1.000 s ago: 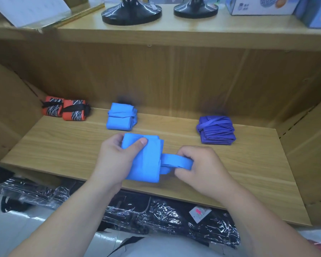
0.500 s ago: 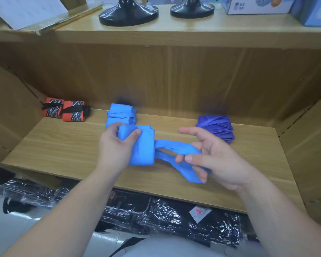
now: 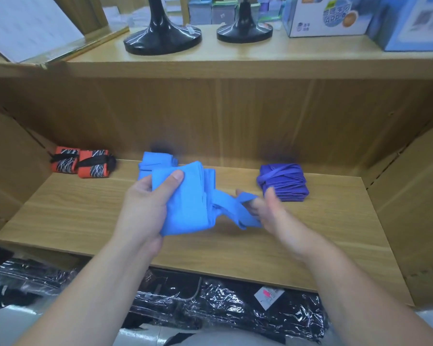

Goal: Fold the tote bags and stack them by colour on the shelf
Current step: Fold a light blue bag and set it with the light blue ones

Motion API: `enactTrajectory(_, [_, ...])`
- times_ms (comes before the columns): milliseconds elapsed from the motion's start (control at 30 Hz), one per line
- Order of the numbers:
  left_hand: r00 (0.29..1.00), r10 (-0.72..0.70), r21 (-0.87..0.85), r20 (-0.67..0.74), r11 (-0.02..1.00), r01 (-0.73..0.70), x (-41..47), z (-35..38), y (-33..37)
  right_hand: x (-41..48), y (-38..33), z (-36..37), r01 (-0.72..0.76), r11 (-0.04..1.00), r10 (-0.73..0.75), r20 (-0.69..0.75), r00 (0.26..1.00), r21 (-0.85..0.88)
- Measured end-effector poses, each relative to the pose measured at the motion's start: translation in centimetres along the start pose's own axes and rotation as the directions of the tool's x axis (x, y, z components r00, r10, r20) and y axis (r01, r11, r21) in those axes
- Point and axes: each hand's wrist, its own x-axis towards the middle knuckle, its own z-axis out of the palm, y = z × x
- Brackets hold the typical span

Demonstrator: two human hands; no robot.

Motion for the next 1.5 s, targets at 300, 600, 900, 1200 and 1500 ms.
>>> enactTrajectory(300, [0.996, 0.079, 0.424, 0.052, 0.901, -0.093, 1.4, -3.1, -4.7, 0.7, -2.9, 0.4, -0.037, 0.695, 0.078, -0.024, 0.997, 0.718])
enactTrajectory(600, [0.952, 0.108, 0.733, 0.285, 0.616, -0.289, 3.8, -2.5, -8.9, 2.5, 1.0, 1.1, -0.376, 0.907, 0.397, -0.087, 0.914, 0.191])
enactTrajectory(900, [0.839, 0.036, 0.631, 0.543, 0.641, -0.437, 4.1, -2.2, -8.2, 4.4, 1.4, 1.9, -0.159, 0.987, 0.157, 0.057, 0.986, 0.038])
enactTrajectory(1200, [0.775, -0.012, 0.732, 0.632, 0.338, -0.592, 5.9, -3.3, -8.8, 4.7, 1.3, 2.1, -0.089, 0.971, 0.116, 0.113, 0.987, -0.222])
enactTrajectory(1500, [0.834, 0.318, 0.743, 0.451, 0.383, -0.549, 2.1, -2.3, -11.2, 4.6, 4.5, 4.5, -0.096, 0.952, 0.028, -0.23, 0.973, -0.292])
